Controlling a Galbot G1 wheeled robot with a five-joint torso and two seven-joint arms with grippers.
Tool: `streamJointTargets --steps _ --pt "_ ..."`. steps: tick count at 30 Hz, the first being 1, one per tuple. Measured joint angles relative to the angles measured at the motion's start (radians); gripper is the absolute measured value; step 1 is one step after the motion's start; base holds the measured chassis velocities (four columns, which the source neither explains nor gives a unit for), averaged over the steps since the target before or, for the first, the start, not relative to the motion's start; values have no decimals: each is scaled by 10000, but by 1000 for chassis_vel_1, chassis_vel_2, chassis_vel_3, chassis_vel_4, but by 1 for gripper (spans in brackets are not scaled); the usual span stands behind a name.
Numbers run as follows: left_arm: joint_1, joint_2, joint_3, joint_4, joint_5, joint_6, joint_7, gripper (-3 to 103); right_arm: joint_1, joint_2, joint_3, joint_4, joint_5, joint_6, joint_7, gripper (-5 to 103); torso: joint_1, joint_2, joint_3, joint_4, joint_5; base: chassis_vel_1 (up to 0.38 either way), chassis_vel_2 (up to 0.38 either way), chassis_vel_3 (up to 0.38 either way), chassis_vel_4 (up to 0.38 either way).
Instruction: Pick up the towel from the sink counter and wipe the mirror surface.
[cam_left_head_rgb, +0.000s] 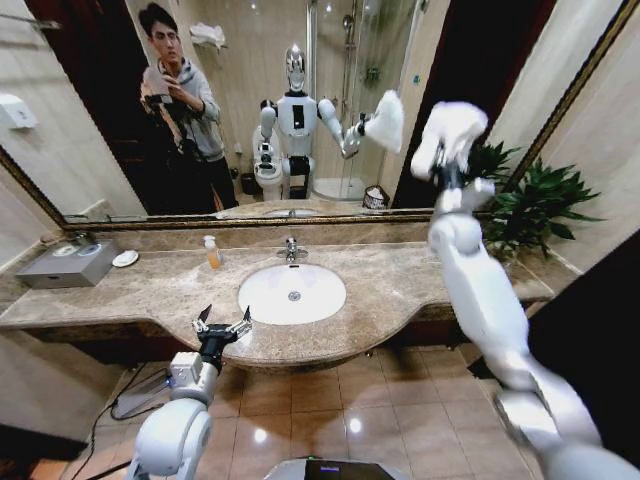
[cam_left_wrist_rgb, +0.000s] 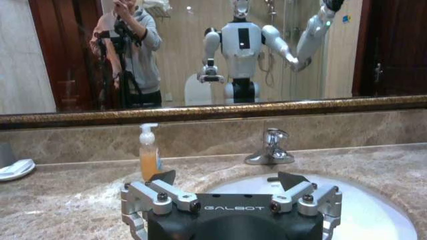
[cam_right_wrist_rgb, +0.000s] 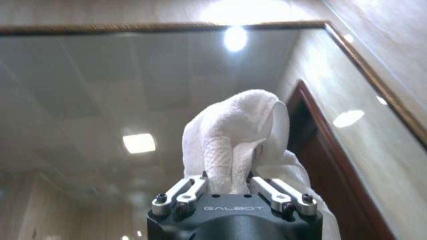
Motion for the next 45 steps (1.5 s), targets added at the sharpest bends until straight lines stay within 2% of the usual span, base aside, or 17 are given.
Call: streamJointTargets --steps 1,2,4,5,8,9,12,16,22,28,40,45 --pt "1 -1 0 0 0 0 0 100 391 360 -40 -490 -244 208 -134 18 0 0 1 0 1 0 0 0 0" --pt "1 -1 0 0 0 0 0 100 391 360 -40 -490 -244 208 -134 18 0 0 1 0 1 0 0 0 0" --pt "0 0 1 0 0 0 0 100 1203 1211 -109 -1509 -1029 656 -428 18 0 0 0 1 2 0 0 0 0" --pt "0 0 1 0 0 0 0 100 1203 1211 -109 -1509 -1029 656 -428 18 0 0 0 1 2 0 0 0 0" --pt "1 0 1 0 0 1 0 100 2152 2195 -123 -2752 -1888 1086 -694 18 -1 0 0 4 -2 0 0 0 0" --pt "1 0 1 0 0 1 0 100 2152 2195 -123 -2752 -1888 1086 -694 18 -1 0 0 4 -2 0 0 0 0" --pt "2 0 1 0 0 1 0 100 3168 3123 -7 -4309 -2407 1502 -882 18 -3 0 0 3 -3 0 0 0 0" --pt "0 0 1 0 0 0 0 100 3874 3662 45 -5450 -2489 1751 -1035 18 -2 1 -1 5 -3 0 0 0 0" --pt "0 0 0 0 0 0 0 100 4356 3739 32 -6526 -2515 1985 -1256 18 -3 1 -1 -4 -1 0 0 0 0" --pt "1 0 0 0 0 0 0 100 4558 3703 -8 -7342 -2756 2267 -1441 18 -2 1 0 -1 4 0 0 0 0" --pt "1 0 0 0 0 0 0 100 3988 3668 -1 -6967 -3232 2173 -1797 18 -3 1 -1 1 3 0 0 0 0" --pt "2 0 1 0 0 0 0 100 3367 3659 -96 -5986 -3244 1894 -1806 18 -3 1 -1 1 2 0 0 0 0"
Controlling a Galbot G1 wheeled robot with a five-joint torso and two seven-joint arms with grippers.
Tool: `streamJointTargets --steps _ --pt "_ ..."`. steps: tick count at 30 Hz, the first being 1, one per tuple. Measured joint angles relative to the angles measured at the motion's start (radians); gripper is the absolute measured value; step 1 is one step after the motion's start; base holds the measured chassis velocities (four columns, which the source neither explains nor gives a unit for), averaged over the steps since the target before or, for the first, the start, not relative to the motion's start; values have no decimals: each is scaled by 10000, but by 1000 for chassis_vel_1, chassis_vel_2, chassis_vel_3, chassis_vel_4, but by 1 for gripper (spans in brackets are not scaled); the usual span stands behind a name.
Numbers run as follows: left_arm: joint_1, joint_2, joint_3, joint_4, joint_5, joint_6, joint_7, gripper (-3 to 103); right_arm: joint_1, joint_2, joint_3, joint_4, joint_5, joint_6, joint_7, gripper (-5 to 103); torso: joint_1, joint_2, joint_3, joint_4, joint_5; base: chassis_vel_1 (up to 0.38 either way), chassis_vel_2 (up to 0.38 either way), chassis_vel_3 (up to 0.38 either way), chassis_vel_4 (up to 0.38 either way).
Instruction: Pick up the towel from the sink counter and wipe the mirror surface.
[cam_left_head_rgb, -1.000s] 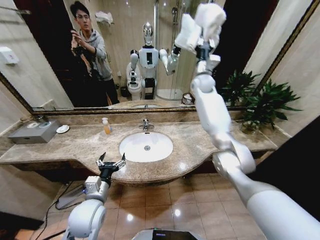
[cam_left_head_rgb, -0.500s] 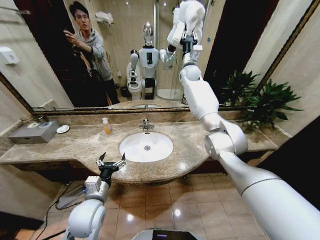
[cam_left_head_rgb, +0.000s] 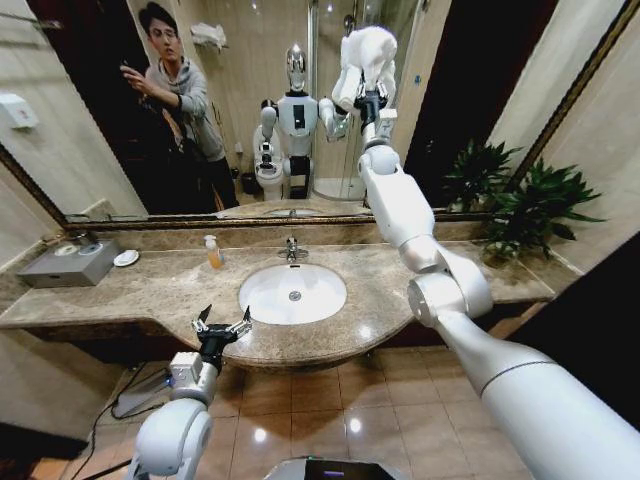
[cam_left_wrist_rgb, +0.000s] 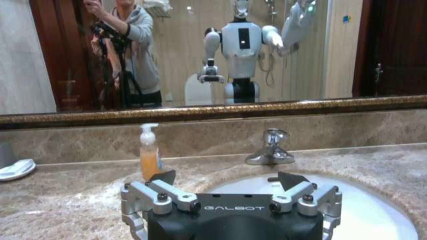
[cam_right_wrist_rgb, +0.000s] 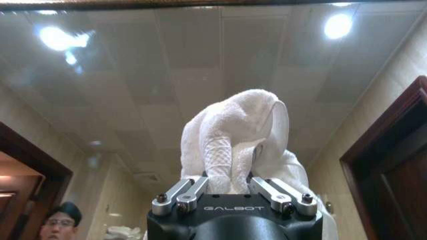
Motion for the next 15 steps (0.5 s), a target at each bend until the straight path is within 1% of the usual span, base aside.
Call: streamJointTargets --steps 1,3,5,7,15 --pt "0 0 0 0 0 0 0 100 0 0 0 0 0 0 0 18 0 0 0 0 0 0 0 0 0" --pt "0 0 0 0 0 0 0 100 -398 -1 -117 659 12 13 29 18 0 0 0 0 -1 0 0 0 0" --pt "-1 0 0 0 1 0 0 100 -534 -1 -153 871 12 28 38 18 -1 0 0 0 1 0 0 0 0" --pt "0 0 0 0 0 0 0 100 -999 -3 -243 1696 138 -52 134 18 0 0 0 0 -1 0 0 0 0" --pt "0 0 0 0 0 0 0 100 -1419 -179 -357 2705 391 -173 232 18 -1 1 -1 -2 1 0 0 0 0"
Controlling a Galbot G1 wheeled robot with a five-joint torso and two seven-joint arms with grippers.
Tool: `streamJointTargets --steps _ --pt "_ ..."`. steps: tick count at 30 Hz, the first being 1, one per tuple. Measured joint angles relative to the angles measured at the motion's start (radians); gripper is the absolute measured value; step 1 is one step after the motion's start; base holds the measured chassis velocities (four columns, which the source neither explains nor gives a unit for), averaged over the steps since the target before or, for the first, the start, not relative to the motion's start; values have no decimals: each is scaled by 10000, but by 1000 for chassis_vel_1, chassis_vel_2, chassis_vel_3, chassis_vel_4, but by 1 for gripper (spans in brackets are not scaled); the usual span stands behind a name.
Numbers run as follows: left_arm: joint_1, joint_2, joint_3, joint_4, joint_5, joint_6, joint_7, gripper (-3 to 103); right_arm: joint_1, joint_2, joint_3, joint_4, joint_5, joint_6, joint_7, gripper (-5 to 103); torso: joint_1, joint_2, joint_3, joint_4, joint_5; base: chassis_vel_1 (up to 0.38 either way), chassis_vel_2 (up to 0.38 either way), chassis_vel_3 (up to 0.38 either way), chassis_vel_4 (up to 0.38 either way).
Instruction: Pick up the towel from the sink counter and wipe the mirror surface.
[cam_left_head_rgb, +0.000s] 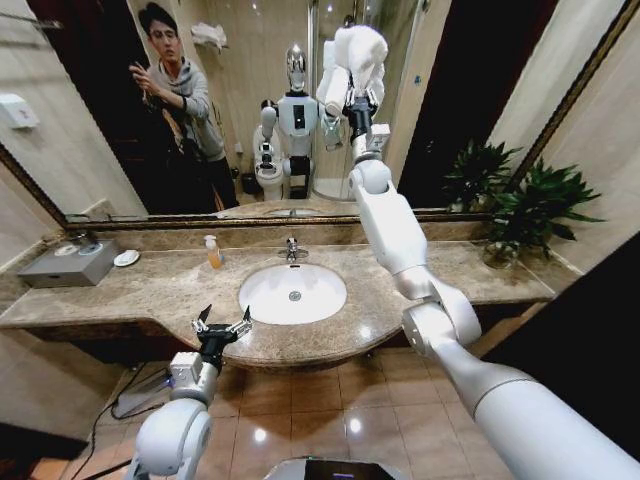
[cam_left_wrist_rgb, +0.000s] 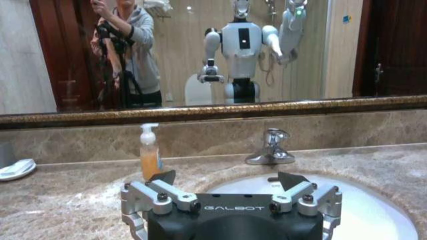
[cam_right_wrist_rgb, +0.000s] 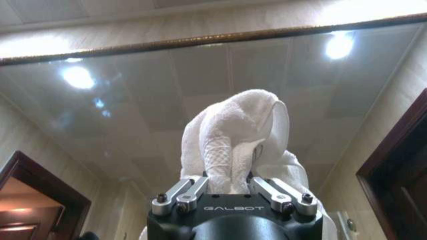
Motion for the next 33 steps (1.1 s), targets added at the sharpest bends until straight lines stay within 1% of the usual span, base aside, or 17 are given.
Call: streamJointTargets --steps 7,9,13,14,16,17,18,19,20,21,22,23,25,27,29,30,33 --pt "0 0 0 0 0 0 0 100 -392 -190 -132 838 156 -124 203 18 -3 1 -1 1 0 -31 21 27 -38" --pt "1 0 -1 0 1 0 0 100 -601 -280 -157 1156 209 -137 220 18 -5 2 -1 5 -2 -107 96 144 -128" --pt "0 0 0 0 0 0 0 100 -740 -344 -173 1400 232 -138 227 18 -3 2 -1 2 1 -135 148 170 -168" --pt "-1 0 0 0 0 0 0 100 -942 -433 -206 1795 323 -147 258 18 3 0 2 -2 6 -203 198 230 -216" --pt "0 0 0 0 0 0 0 100 -1205 -501 -217 2426 398 -144 396 18 2 1 0 5 -1 -210 202 236 -207" --pt "-1 0 0 0 0 0 0 100 -1354 -557 -216 2764 386 -169 500 18 8 0 1 3 -2 -184 204 242 -211" --pt "-1 0 0 0 0 0 0 100 -1354 -557 -216 2764 386 -169 500 18 8 0 1 3 -2 -184 204 242 -211" --pt "-2 -1 -1 0 1 0 0 100 -1569 -628 -215 3267 241 -243 656 18 12 -3 4 9 2 -166 188 195 -211" --pt "-1 -1 -1 0 0 0 0 100 -1711 -674 -186 3668 71 -325 720 18 15 -5 6 9 9 -166 188 135 -62" --pt "-4 0 0 0 0 0 0 100 -1818 -708 -156 4031 -92 -411 758 18 17 -5 6 -2 2 -166 109 135 -62" --pt "-5 0 0 0 0 0 0 100 -1970 -806 -106 4714 -328 -667 840 18 17 -5 6 -4 0 -158 109 8 -34" --pt "-5 0 0 0 0 0 0 100 -1970 -806 -106 4714 -328 -667 840 18 17 -5 6 -4 0 -158 109 8 -34" --pt "-5 1 1 0 0 0 0 100 -2029 -1031 -98 5305 -302 -990 967 18 9 -3 2 -9 4 -31 36 4 -3" --pt "-5 0 1 0 0 0 1 100 -1998 -1148 -94 5370 -207 -1051 995 18 4 -3 0 -11 2 -6 31 -80 -21" --pt "0 2 0 0 0 0 0 100 -1712 -1402 31 4949 -86 -1005 1008 18 -3 -1 0 7 -1 93 -32 -64 20" --pt "3 1 -1 0 0 0 0 100 -1608 -1471 92 4706 -8 -990 1030 18 -9 2 -2 11 -1 79 -22 -49 54" --pt "4 1 -1 0 1 0 0 100 -1516 -1546 163 4428 184 -907 1036 18 -10 4 -3 4 -1 26 -7 -16 18"
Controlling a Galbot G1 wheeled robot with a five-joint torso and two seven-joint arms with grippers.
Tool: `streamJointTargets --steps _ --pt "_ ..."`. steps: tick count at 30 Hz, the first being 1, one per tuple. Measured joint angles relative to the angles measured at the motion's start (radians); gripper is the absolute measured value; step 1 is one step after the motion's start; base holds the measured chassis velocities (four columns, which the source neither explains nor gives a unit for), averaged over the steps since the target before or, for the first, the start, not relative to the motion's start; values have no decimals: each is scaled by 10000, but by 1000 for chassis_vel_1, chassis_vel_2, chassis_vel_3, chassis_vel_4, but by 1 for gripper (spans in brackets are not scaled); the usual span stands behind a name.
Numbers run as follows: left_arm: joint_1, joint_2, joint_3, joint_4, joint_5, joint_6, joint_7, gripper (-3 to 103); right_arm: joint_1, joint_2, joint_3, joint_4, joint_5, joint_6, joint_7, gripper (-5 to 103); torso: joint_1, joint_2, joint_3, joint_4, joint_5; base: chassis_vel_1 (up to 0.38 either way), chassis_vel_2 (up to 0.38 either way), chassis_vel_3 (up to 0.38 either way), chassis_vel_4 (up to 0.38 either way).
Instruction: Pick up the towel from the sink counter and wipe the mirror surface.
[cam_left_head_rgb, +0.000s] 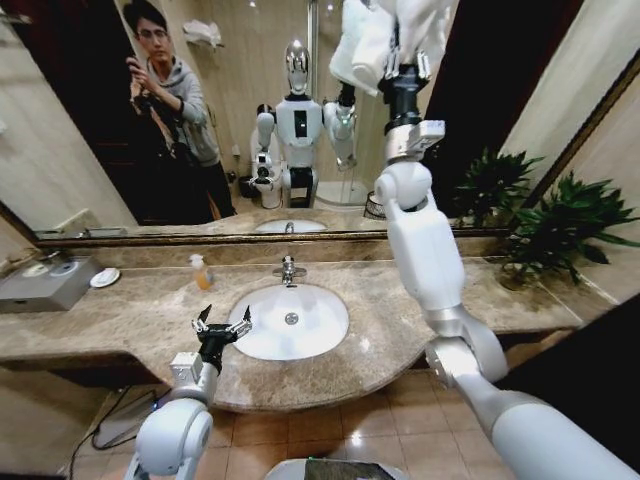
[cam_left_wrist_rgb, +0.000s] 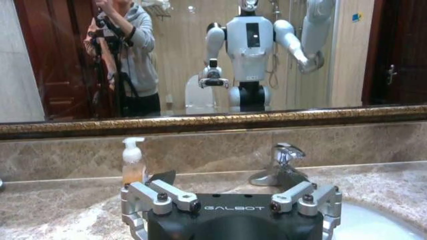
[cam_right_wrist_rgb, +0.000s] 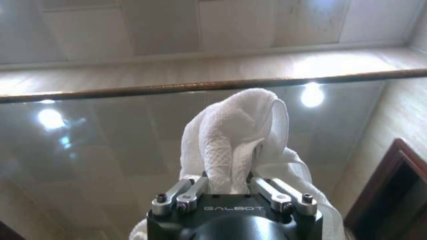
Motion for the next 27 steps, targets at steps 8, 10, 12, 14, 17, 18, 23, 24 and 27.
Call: streamJointTargets --steps 8,10,12,14,17,18,23,24,27 --pt "-4 1 0 0 0 0 0 100 -135 121 -83 144 266 -57 -173 18 11 -3 4 -3 2 -2 5 7 -4" --pt "-4 1 1 0 0 0 0 100 -143 141 -92 185 279 -65 -173 18 11 -3 3 -3 0 -26 43 57 -35" --pt "-4 0 0 0 0 0 0 100 -176 166 -118 273 291 -92 -165 18 9 -2 2 -1 0 -23 40 30 -39" --pt "-4 0 0 0 0 0 0 100 -211 169 -143 317 295 -118 -153 18 9 -2 2 -2 0 -79 95 60 -100" --pt "-3 0 0 0 0 0 0 100 -273 173 -180 375 293 -171 -93 18 7 -2 2 -2 0 -94 115 79 -125" --pt "-3 0 0 0 0 0 0 100 -273 173 -180 375 293 -171 -93 18 7 -2 2 -2 0 -102 115 116 -138" --pt "-6 0 0 0 -1 0 0 100 -412 163 -153 570 101 -186 -89 18 23 -7 6 -1 -2 -165 178 170 -156" --pt "-8 1 0 0 0 0 0 100 -507 139 -146 691 11 -207 -94 18 29 -10 8 -4 -3 -182 118 170 -154" --pt "-8 1 0 0 -1 0 0 100 -1086 -90 -119 1519 -214 -485 10 18 29 -11 9 -7 5 -135 82 72 -60"
